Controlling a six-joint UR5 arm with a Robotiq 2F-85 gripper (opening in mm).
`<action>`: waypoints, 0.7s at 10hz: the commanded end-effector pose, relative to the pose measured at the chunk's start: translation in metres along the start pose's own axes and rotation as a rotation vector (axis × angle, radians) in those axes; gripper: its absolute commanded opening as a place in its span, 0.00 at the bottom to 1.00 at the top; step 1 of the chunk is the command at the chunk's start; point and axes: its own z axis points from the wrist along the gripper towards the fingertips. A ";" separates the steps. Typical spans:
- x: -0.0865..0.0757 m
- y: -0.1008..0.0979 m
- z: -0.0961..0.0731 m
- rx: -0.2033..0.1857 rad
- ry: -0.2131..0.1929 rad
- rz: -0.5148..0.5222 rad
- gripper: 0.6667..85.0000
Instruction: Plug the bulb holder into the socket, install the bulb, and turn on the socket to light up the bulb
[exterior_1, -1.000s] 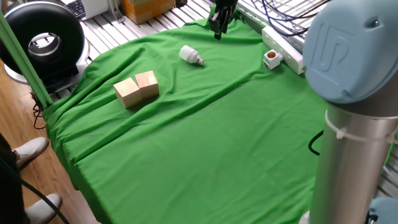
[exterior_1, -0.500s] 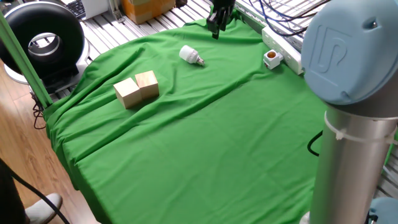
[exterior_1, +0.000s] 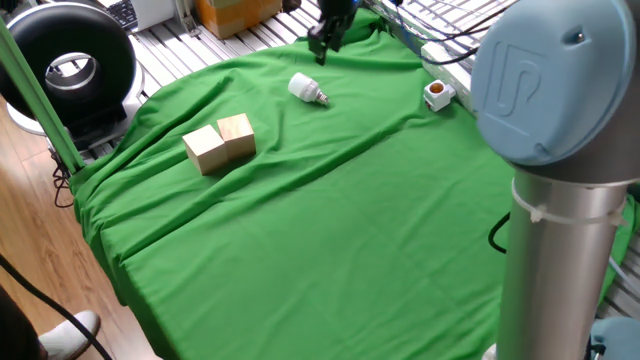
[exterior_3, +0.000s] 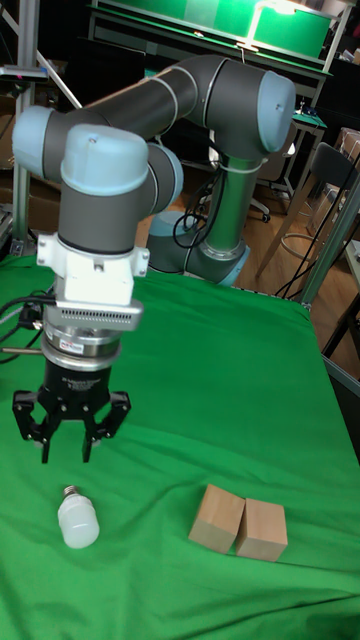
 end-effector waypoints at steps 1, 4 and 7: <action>-0.001 0.002 0.004 0.008 0.003 0.011 0.47; 0.003 0.008 0.004 -0.018 0.018 -0.033 0.53; -0.040 0.016 0.029 -0.007 -0.025 -0.028 0.57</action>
